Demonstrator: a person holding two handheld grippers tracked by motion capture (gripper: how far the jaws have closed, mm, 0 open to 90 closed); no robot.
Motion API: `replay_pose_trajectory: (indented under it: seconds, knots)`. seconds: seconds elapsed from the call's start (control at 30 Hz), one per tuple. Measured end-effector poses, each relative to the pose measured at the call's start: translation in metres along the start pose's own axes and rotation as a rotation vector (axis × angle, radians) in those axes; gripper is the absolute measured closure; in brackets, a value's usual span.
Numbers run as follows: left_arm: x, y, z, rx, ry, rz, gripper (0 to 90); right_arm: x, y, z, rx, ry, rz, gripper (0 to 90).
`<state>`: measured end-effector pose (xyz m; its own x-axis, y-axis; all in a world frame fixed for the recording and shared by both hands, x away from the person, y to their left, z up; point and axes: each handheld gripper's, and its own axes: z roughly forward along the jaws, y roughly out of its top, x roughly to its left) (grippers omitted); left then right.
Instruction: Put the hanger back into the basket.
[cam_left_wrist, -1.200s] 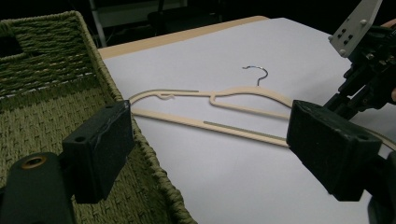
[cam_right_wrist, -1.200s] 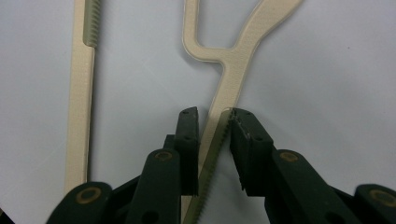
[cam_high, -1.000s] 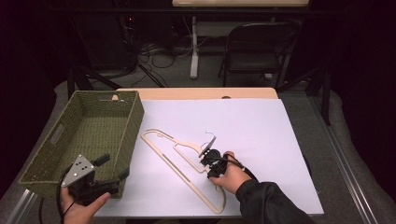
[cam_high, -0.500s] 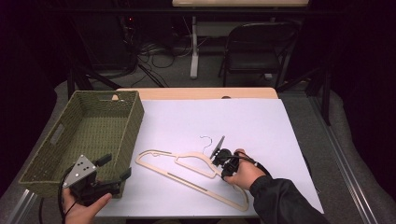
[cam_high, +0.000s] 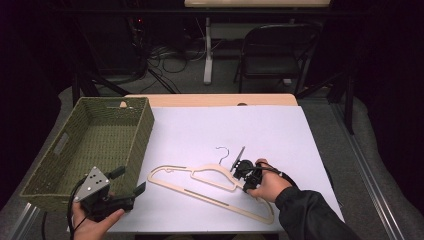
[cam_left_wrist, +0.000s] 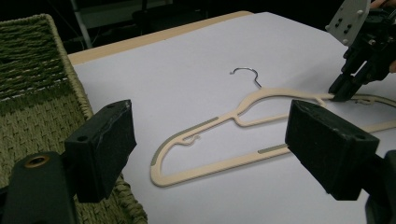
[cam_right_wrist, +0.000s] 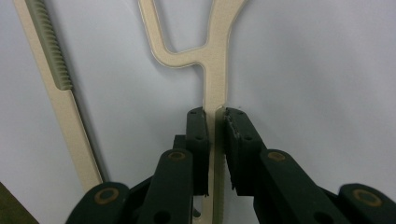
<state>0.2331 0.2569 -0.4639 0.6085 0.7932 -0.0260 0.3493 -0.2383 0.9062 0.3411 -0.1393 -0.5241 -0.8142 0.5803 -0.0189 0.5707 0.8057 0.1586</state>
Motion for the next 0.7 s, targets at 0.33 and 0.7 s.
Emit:
replay_pose_trajectory:
  seconds: [0.33, 0.7]
  knots:
    - [-0.001, 0.000, 0.002, 0.008, -0.005, 0.007, 16.0, 0.006, -0.007, -0.006, -0.063, -0.079, -0.038, 80.5]
    - [-0.006, 0.003, 0.003, 0.003, -0.018, 0.021, 16.6, 0.022, -0.016, -0.017, -0.130, -0.246, -0.138, 80.6]
